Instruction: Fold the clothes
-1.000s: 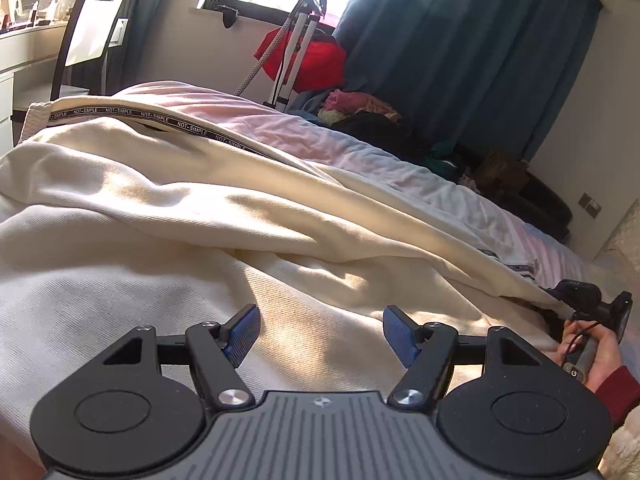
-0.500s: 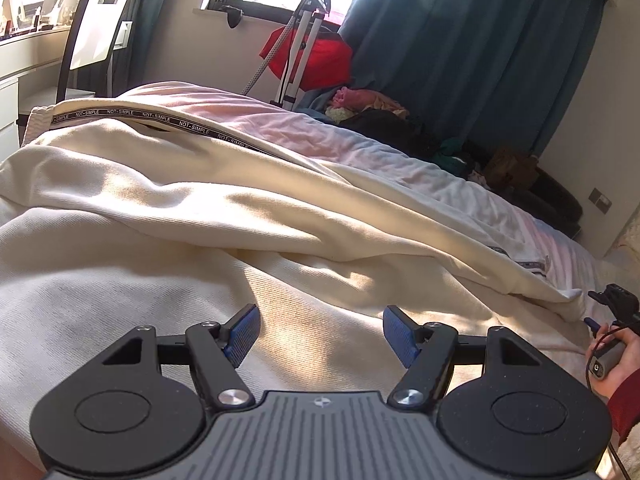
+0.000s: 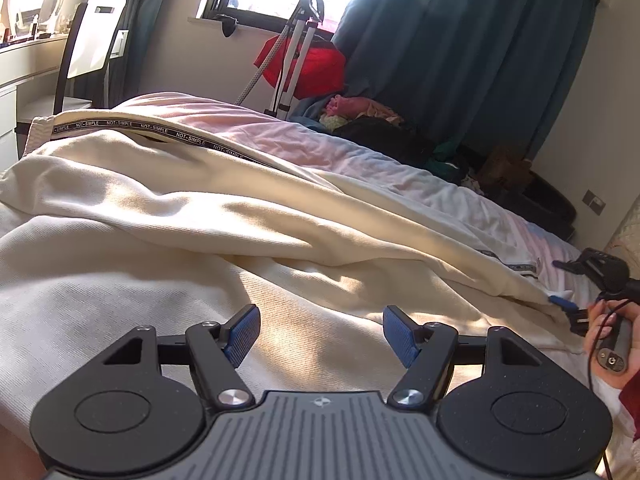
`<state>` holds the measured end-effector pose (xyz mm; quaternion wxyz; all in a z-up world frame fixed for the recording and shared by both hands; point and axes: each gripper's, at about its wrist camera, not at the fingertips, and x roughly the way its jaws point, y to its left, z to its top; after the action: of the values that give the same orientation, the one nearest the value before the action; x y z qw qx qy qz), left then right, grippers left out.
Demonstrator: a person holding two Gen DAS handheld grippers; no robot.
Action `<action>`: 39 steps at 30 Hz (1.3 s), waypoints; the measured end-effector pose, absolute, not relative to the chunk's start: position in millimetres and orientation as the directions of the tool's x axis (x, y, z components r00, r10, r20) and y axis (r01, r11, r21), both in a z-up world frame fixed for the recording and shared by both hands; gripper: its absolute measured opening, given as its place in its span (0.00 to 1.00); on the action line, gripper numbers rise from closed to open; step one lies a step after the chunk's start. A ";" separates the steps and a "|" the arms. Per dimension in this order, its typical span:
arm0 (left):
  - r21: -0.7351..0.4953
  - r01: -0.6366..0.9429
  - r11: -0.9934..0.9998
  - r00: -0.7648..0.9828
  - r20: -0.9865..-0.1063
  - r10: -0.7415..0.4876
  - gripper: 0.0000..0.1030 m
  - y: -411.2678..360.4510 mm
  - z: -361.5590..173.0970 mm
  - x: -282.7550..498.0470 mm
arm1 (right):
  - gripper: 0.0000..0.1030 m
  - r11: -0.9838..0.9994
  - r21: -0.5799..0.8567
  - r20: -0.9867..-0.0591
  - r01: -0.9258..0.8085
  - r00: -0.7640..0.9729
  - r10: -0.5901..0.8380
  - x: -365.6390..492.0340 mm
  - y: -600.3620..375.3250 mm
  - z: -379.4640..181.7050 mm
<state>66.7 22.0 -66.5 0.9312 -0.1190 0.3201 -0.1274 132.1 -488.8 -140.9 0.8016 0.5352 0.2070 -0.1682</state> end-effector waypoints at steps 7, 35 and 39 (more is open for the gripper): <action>-0.312 0.173 0.934 0.747 -0.576 -0.331 0.68 21.1 -69.8 69.5 | 0.54 0.339 0.793 -0.531 0.506 0.847 -0.025 164.1 -499.6 -159.8; -0.338 0.176 0.924 0.700 -0.617 -0.359 0.68 14.0 -81.6 77.0 | 0.49 0.272 0.823 -0.418 0.499 0.856 -0.304 138.7 -555.4 -171.4; -0.338 0.175 0.925 0.694 -0.623 -0.359 0.68 10.9 -84.0 80.3 | 0.49 0.317 0.753 -0.451 0.577 0.803 -0.391 128.1 -547.5 -162.8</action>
<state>80.3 10.9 -84.0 0.9117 -0.1269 0.3623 -0.1466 128.1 -547.5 -162.8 0.8061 0.5015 0.0930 -0.3001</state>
